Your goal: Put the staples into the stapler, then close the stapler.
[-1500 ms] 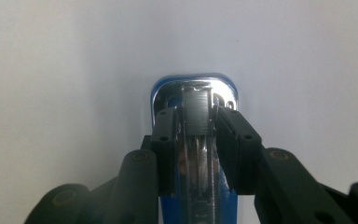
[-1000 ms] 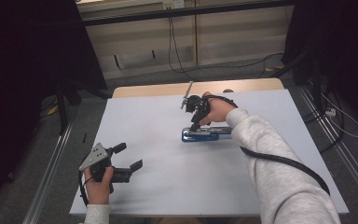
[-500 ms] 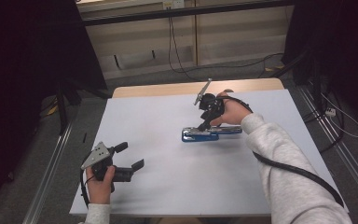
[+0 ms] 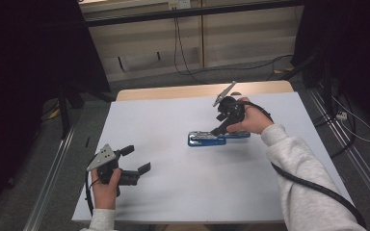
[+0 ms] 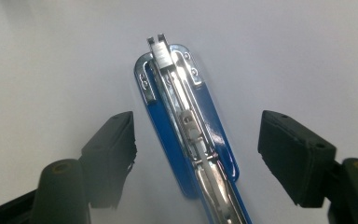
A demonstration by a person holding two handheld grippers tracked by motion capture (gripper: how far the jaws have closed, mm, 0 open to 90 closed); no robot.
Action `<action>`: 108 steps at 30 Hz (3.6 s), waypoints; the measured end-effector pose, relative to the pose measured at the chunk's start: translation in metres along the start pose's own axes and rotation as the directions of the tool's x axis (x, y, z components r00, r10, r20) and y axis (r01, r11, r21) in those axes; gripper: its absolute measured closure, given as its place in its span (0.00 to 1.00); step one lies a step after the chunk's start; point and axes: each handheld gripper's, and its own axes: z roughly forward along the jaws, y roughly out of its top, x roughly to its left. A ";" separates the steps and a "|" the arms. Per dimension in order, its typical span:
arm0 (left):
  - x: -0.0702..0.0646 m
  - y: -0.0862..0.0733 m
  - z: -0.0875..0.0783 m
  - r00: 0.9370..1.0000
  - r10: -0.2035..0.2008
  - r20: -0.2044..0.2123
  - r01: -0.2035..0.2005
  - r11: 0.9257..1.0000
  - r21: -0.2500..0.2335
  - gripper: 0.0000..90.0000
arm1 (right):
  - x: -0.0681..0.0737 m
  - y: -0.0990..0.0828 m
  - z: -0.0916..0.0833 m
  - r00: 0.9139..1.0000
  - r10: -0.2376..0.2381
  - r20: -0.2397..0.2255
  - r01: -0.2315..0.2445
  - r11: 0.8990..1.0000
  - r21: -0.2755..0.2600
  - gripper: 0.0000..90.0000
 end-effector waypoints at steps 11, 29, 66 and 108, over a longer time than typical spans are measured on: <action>0.002 0.005 0.018 1.000 -0.008 0.024 0.007 1.000 0.022 0.03 | 0.001 -0.027 -0.018 0.998 0.055 0.040 -0.053 0.997 -0.052 0.17; -0.002 0.012 0.049 0.999 -0.008 0.048 0.005 0.998 0.062 0.03 | 0.013 -0.093 -0.028 0.983 0.154 0.098 -0.142 0.982 -0.120 0.12; 0.017 0.021 0.140 0.995 -0.066 -0.069 0.083 0.960 0.267 0.42 | 0.013 -0.145 -0.051 0.913 0.324 0.249 -0.267 0.934 -0.237 0.82; 0.011 0.016 0.188 0.999 -0.021 -0.036 0.034 0.902 0.430 1.00 | 0.003 -0.129 -0.027 0.923 0.303 0.238 -0.238 0.934 -0.266 0.97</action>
